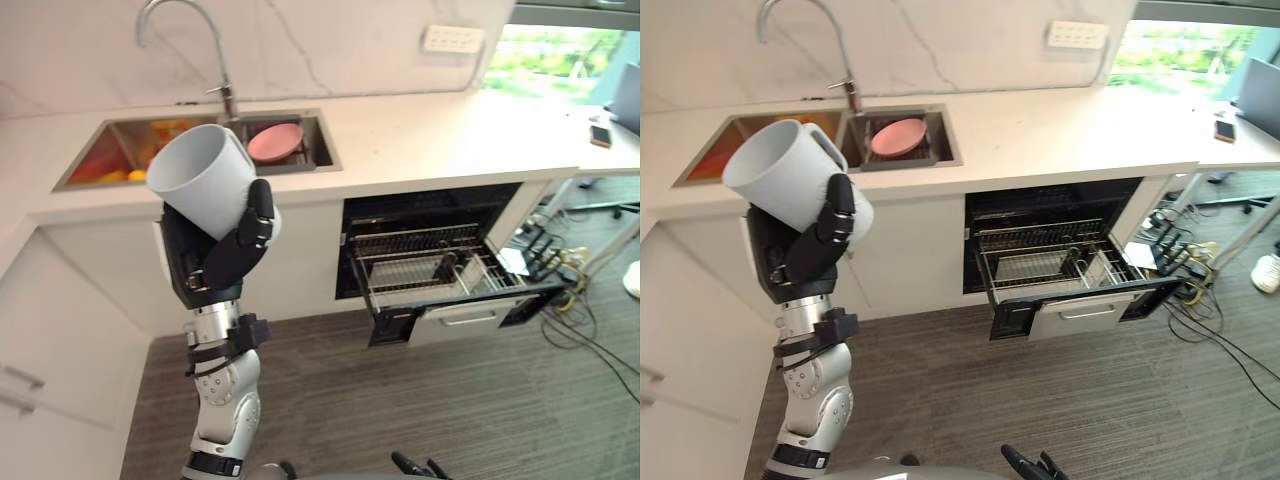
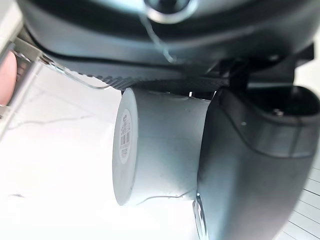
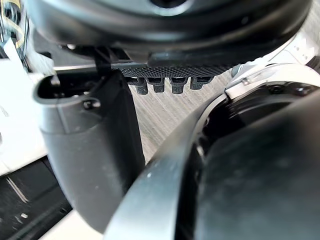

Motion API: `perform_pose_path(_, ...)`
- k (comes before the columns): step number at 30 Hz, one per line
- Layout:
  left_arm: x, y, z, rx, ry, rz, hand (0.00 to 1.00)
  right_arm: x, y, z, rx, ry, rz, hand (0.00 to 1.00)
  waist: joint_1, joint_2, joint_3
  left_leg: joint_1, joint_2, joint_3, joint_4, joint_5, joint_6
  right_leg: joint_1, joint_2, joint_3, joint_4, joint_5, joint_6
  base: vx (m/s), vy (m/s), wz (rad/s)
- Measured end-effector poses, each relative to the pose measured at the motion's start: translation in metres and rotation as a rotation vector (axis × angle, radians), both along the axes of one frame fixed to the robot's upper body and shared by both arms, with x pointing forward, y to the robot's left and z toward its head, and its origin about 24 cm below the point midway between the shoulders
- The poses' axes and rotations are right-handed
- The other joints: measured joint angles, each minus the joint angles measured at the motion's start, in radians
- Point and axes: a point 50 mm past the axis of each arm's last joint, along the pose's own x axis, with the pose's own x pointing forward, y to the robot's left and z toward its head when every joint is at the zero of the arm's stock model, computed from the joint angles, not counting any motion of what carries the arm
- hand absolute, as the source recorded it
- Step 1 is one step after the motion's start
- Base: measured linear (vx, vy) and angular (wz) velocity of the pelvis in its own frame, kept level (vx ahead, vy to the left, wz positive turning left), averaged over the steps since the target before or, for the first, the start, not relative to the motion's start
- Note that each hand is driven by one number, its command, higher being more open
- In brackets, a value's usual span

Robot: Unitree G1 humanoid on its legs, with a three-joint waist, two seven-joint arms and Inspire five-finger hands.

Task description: Walk over to the sink, pick up the cup, carry it to the dishwasher, place the cup inside the dishwasher, then close the dishwasher door

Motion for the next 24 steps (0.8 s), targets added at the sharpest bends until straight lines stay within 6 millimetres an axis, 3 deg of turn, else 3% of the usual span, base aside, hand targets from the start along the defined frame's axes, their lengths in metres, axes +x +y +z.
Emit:
perform_pose_path(7,0.001,0.003,0.01,0.062,-0.084,-0.008,0.0,-0.004,-0.007,0.002,-0.06,-0.022,-0.054,1.0,-0.025,0.017,-0.036,0.095,-0.015,-0.073,-0.079,-0.015,-0.018,-0.121,0.008,0.068,0.167,0.009,0.01,0.07,0.01,-0.97)
perform_pose_path(8,0.002,0.001,0.011,0.081,-0.093,-0.03,0.0,-0.005,-0.012,0.004,-0.088,-0.032,-0.09,1.0,-0.025,0.033,-0.035,0.128,-0.008,-0.085,-0.14,-0.038,-0.049,-0.193,0.036,0.054,0.292,-0.004,0.033,-0.03,-0.005,-1.02)
perform_pose_path(9,0.003,0.001,0.01,0.1,-0.095,-0.039,0.0,-0.004,-0.011,0.004,-0.095,-0.035,-0.11,1.0,-0.026,0.017,-0.026,0.149,-0.016,-0.064,-0.159,-0.043,-0.046,-0.231,0.029,0.045,0.38,-0.017,0.062,-0.1,0.002,-0.98)
perform_pose_path(10,0.006,-0.001,0.006,0.139,-0.077,-0.066,0.0,-0.004,-0.016,0.007,-0.132,-0.06,-0.136,1.0,-0.033,-0.003,0.01,0.213,-0.046,-0.033,-0.191,-0.047,-0.04,-0.32,0.002,-0.016,0.598,0.006,0.118,-0.09,0.02,-0.63)
perform_pose_path(11,0.007,-0.002,0.003,0.15,-0.06,-0.076,0.0,-0.008,-0.018,0.009,-0.146,-0.061,-0.14,1.0,-0.039,-0.012,0.016,0.237,-0.063,-0.029,-0.21,-0.048,-0.039,-0.357,-0.021,-0.05,0.668,0.03,0.121,-0.05,0.067,-0.62)
perform_pose_path(12,0.005,-0.004,0.0,0.185,-0.042,-0.083,0.0,-0.013,-0.022,0.01,-0.167,-0.057,-0.143,1.0,-0.05,-0.011,0.016,0.278,-0.082,-0.027,-0.256,-0.047,-0.031,-0.414,-0.055,-0.113,0.769,0.092,0.084,0.04,0.081,-0.28)
perform_pose_path(13,0.004,-0.005,0.0,0.207,-0.044,-0.087,0.0,-0.015,-0.022,0.011,-0.17,-0.055,-0.142,1.0,-0.058,-0.005,0.018,0.283,-0.081,-0.027,-0.264,-0.044,-0.027,-0.435,-0.066,-0.146,0.8,0.11,0.063,0.08,0.086,-0.23)
perform_pose_path(14,0.003,-0.008,0.002,0.243,-0.056,-0.098,0.0,-0.017,-0.02,0.01,-0.163,-0.05,-0.141,1.0,-0.064,-0.002,0.022,0.28,-0.072,-0.026,-0.263,-0.041,-0.022,-0.462,-0.079,-0.201,0.801,0.057,0.044,0.08,0.038,-0.1)
perform_pose_path(16,0.002,-0.013,0.002,0.255,-0.064,-0.117,0.0,-0.016,-0.016,0.01,-0.157,-0.057,-0.133,1.0,-0.067,0.01,0.023,0.282,-0.035,-0.025,-0.261,-0.043,-0.028,-0.469,-0.073,-0.317,0.666,-0.028,0.03,0.16,-0.047,-0.04)
perform_pose_path(18,0.002,-0.014,0.002,0.244,-0.055,-0.121,0.0,-0.01,-0.015,0.012,-0.165,-0.085,-0.115,1.0,-0.069,0.008,0.031,0.287,0.006,-0.022,-0.244,-0.048,-0.06,-0.469,-0.059,-0.416,0.503,-0.037,0.026,0.29,-0.164,0.0)
perform_pose_path(19,0.002,-0.012,-0.001,0.231,-0.035,-0.127,0.0,-0.006,-0.015,0.013,-0.18,-0.106,-0.098,1.0,-0.061,-0.003,0.027,0.291,0.017,-0.016,-0.228,-0.066,-0.088,-0.457,-0.047,-0.46,0.347,0.032,0.007,0.3,-0.177,-0.11)
perform_pose_path(20,0.001,-0.01,-0.002,0.232,-0.021,-0.124,0.0,-0.006,-0.014,0.014,-0.185,-0.113,-0.086,1.0,-0.055,-0.022,0.023,0.299,0.01,-0.015,-0.221,-0.079,-0.099,-0.448,-0.052,-0.471,0.271,0.13,-0.037,0.33,-0.164,-0.26)
perform_pose_path(21,0.001,-0.008,-0.012,0.205,0.038,-0.12,0.0,0.003,-0.019,0.015,-0.199,-0.133,-0.068,1.0,-0.052,0.007,0.034,0.318,0.049,-0.009,-0.204,-0.098,-0.119,-0.414,-0.016,-0.485,0.262,0.12,-0.053,0.27,-0.127,-0.17)
perform_pose_path(24,-0.005,-0.016,-0.024,0.172,0.11,-0.144,0.0,0.023,-0.016,0.018,-0.194,-0.199,-0.044,1.0,-0.041,0.035,0.039,0.328,0.1,-0.008,-0.188,-0.084,-0.111,-0.357,0.036,-0.508,0.194,0.107,-0.072,0.31,-0.208,-0.01)
